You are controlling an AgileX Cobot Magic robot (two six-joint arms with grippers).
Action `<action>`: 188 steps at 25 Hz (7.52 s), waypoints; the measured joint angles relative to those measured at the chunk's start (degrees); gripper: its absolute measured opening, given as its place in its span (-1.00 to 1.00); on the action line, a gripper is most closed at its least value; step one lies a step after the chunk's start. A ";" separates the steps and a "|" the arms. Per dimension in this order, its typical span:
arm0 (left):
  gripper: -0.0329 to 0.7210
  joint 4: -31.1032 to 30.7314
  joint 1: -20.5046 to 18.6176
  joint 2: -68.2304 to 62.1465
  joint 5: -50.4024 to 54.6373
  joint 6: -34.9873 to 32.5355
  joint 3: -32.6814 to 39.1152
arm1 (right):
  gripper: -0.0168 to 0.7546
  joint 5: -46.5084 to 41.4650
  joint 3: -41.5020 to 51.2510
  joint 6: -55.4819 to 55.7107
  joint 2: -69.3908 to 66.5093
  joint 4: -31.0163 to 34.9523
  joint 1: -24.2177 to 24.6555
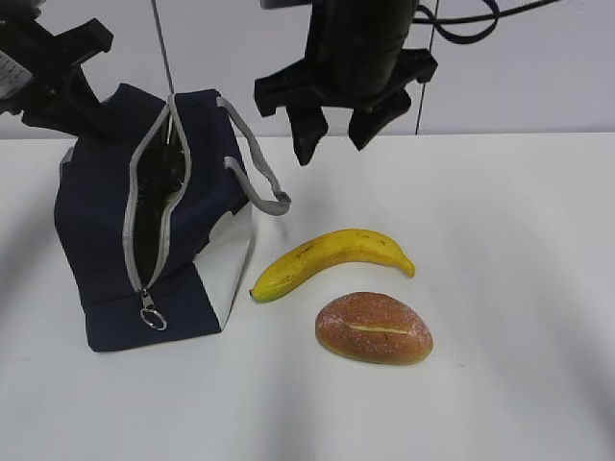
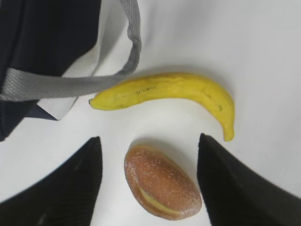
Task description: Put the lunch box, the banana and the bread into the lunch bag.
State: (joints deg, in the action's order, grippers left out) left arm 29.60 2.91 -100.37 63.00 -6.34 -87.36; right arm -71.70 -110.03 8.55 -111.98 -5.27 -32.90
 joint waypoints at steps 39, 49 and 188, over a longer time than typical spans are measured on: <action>-0.92 -0.38 0.00 0.00 0.83 0.00 0.00 | 0.42 12.57 5.38 66.13 -13.06 -2.86 0.71; -0.92 -0.42 0.00 0.00 0.89 0.00 0.00 | 0.43 15.56 5.48 66.84 -16.17 -2.08 2.24; -0.92 -2.54 -0.05 0.00 -2.29 2.80 0.00 | 0.57 8.95 31.67 -43.46 4.07 6.45 1.28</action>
State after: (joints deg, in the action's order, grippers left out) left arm 27.07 2.86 -100.37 60.71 -3.53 -87.36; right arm -62.75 -78.36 -34.91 -107.90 1.18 -31.63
